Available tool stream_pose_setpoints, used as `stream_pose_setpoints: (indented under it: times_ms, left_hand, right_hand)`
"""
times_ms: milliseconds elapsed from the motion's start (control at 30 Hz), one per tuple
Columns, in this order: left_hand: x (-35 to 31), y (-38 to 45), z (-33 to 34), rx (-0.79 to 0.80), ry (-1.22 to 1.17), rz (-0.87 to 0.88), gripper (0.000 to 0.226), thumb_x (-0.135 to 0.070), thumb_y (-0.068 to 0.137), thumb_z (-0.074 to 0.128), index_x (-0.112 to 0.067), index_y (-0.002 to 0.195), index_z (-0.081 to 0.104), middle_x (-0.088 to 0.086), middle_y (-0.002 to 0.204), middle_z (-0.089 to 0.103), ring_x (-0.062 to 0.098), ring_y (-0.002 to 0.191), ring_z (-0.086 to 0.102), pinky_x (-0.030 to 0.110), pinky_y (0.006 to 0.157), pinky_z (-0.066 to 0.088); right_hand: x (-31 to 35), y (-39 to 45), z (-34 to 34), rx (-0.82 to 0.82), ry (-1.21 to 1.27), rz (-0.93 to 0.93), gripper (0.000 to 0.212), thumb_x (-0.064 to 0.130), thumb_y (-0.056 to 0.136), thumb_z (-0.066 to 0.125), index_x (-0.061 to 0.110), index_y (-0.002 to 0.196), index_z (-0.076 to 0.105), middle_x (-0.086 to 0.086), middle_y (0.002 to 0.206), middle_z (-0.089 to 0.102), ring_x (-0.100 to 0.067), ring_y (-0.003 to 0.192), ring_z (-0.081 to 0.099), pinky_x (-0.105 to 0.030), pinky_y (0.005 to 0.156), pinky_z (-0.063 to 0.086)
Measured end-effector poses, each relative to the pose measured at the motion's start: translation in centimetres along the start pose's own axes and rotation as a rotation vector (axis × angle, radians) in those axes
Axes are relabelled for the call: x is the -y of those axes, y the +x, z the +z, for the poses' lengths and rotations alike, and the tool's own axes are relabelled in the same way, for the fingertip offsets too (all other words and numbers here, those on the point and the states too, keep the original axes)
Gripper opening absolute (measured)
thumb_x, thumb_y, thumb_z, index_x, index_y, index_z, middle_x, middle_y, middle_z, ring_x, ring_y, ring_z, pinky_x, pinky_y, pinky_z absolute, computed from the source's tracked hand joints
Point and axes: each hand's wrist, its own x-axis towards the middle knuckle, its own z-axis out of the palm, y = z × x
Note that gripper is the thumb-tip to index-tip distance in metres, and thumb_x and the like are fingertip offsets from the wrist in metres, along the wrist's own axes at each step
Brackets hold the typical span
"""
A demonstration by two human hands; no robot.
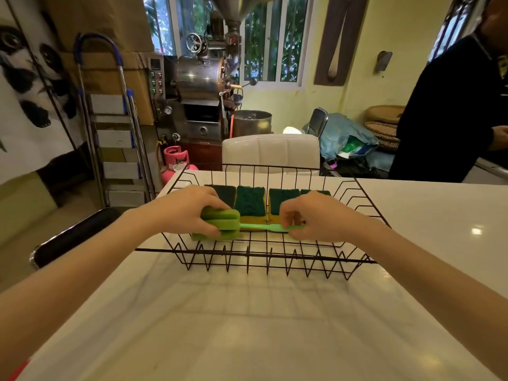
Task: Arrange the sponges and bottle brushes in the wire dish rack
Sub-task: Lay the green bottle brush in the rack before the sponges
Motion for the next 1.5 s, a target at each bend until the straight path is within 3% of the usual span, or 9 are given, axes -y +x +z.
stream_pose_setpoints:
  times_ms: [133,333,433,567,700,833,1000,1167,1500]
  left_hand:
    - [0.4,0.3,0.5,0.027,0.075,-0.006,0.053,-0.041,0.076,0.064,-0.031,0.126,0.047,-0.004,0.118,0.044,0.008,0.099,0.04,0.009,0.071,0.033]
    - [0.4,0.5,0.8,0.029,0.224,-0.048,0.057,-0.044,0.075,0.064,-0.028,0.126,0.044,-0.002,0.12,0.049,0.01,0.1,0.044,0.021,0.077,0.037]
    - [0.1,0.6,0.9,-0.056,0.301,-0.062,0.049,-0.044,0.072,0.066,-0.024,0.112,0.047,-0.002,0.112,0.051,0.011,0.095,0.045,0.019,0.066,0.038]
    - [-0.4,0.5,1.4,-0.053,0.324,-0.06,0.041,-0.042,0.074,0.065,-0.022,0.106,0.049,-0.004,0.102,0.048,0.012,0.092,0.046,0.024,0.073,0.043]
    - [0.1,0.2,1.1,0.008,0.145,-0.119,0.043,-0.043,0.075,0.063,-0.02,0.109,0.05,-0.005,0.099,0.049,0.012,0.09,0.046,0.024,0.076,0.041]
    - [0.1,-1.5,0.1,-0.022,-0.049,-0.142,0.045,-0.04,0.079,0.06,-0.023,0.119,0.05,0.001,0.121,0.053,0.01,0.1,0.045,0.025,0.084,0.041]
    - [-1.0,-5.6,-1.1,-0.3,-0.154,-0.139,0.056,-0.038,0.081,0.057,-0.023,0.132,0.038,-0.004,0.135,0.045,0.007,0.114,0.041,0.027,0.094,0.036]
    - [-2.1,-10.7,-2.1,-0.257,-0.385,-0.153,0.07,-0.079,0.057,0.046,-0.049,0.12,0.039,-0.033,0.117,0.043,-0.009,0.106,0.047,0.018,0.09,0.039]
    - [-3.1,-18.4,2.4,-0.074,-0.699,-0.282,0.086,-0.08,0.038,0.062,-0.058,0.116,0.035,-0.02,0.135,0.042,-0.001,0.122,0.042,0.031,0.102,0.039]
  right_hand:
    - [0.2,1.3,0.6,0.077,-0.012,-0.023,0.008,0.014,0.08,0.061,0.019,0.085,0.066,0.015,0.071,0.05,-0.007,0.072,0.05,-0.018,0.063,0.039]
    - [0.3,1.9,1.9,0.209,-0.008,0.011,0.016,0.018,0.085,0.056,0.017,0.099,0.064,-0.002,0.101,0.065,-0.016,0.089,0.057,-0.032,0.082,0.051]
    - [0.2,1.9,2.2,0.24,-0.015,0.019,0.019,0.022,0.086,0.055,0.018,0.104,0.063,-0.001,0.109,0.063,-0.016,0.096,0.056,-0.028,0.083,0.046]
    - [0.1,1.8,2.1,0.269,0.023,0.025,0.022,0.023,0.087,0.055,0.017,0.107,0.061,-0.002,0.113,0.061,-0.015,0.097,0.053,-0.024,0.082,0.04]
    - [0.2,1.6,1.9,0.277,0.037,0.017,0.025,0.023,0.087,0.054,0.017,0.111,0.059,-0.003,0.114,0.06,-0.015,0.097,0.051,-0.024,0.08,0.037]
    - [0.9,1.1,1.0,0.212,0.066,-0.002,0.029,0.026,0.087,0.055,0.02,0.115,0.054,-0.003,0.118,0.058,-0.015,0.096,0.05,-0.022,0.075,0.04]
    - [4.0,-1.1,-0.5,-0.034,0.335,-0.093,0.038,0.027,0.086,0.056,0.024,0.123,0.045,0.001,0.121,0.057,-0.014,0.109,0.053,-0.03,0.092,0.046]
    - [8.5,-4.4,0.6,-0.172,0.429,-0.201,0.05,0.033,0.084,0.057,0.029,0.129,0.037,0.007,0.128,0.051,-0.006,0.115,0.047,-0.029,0.096,0.043]
    - [13.2,-8.5,4.4,0.174,0.379,-0.366,0.078,0.053,0.07,0.067,0.041,0.133,0.023,0.017,0.137,0.036,0.001,0.113,0.039,-0.024,0.097,0.04]
